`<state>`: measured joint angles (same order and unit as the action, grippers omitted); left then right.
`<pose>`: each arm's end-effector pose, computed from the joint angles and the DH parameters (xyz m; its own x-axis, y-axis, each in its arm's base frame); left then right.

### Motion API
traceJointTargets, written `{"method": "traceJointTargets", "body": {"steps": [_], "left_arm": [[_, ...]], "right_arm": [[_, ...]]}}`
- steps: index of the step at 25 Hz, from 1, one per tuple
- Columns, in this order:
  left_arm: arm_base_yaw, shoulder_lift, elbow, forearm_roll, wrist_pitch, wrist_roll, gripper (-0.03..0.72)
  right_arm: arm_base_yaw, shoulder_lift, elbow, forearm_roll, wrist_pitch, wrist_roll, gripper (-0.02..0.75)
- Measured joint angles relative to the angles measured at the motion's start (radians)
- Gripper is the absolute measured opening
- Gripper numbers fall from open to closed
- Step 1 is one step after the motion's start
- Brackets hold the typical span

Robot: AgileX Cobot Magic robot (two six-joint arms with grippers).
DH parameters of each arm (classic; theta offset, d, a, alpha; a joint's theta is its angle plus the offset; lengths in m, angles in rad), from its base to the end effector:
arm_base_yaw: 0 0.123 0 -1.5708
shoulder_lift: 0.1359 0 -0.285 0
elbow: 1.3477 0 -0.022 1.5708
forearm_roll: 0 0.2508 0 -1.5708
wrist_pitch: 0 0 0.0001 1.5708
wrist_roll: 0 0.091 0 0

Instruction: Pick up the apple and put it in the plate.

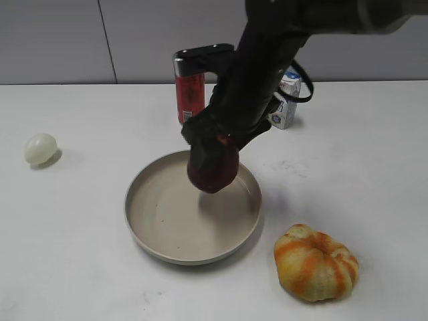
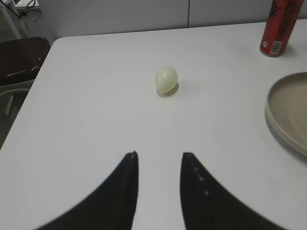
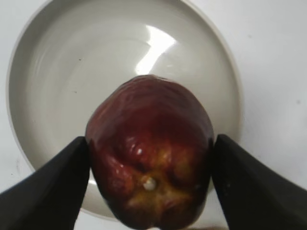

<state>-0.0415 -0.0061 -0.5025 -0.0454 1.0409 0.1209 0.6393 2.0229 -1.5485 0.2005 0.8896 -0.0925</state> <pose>-0.0055 -0.0033 0.2796 -0.4202 0.1152 -0.9001 0.1184 0.9904 0.0715 0.3330 0.2651 0.2000 -0.7871 -0.5423 -0.2939 -0.5996 0.7846 0.1579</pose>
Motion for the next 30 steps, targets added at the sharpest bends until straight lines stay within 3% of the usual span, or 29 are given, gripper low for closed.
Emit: {"method": "traceJointTargets", "body": {"steps": [5, 10, 19, 24, 30], "left_arm": [[0.000, 0.000, 0.000, 0.000, 0.000, 0.000, 0.239], [0.000, 0.000, 0.000, 0.000, 0.000, 0.000, 0.239], [0.000, 0.000, 0.000, 0.000, 0.000, 0.000, 0.239], [0.000, 0.000, 0.000, 0.000, 0.000, 0.000, 0.239], [0.000, 0.000, 0.000, 0.000, 0.000, 0.000, 0.239]], "right_arm": [[0.058, 0.077, 0.000, -0.022, -0.070, 0.000, 0.600], [0.064, 0.092, -0.022, -0.033, -0.059, 0.000, 0.677], [0.053, 0.074, -0.324, -0.182, 0.272, 0.076, 0.688], [-0.032, -0.053, -0.275, -0.201, 0.309, 0.109, 0.678], [-0.244, -0.266, 0.043, -0.215, 0.315, 0.128, 0.647]]}}
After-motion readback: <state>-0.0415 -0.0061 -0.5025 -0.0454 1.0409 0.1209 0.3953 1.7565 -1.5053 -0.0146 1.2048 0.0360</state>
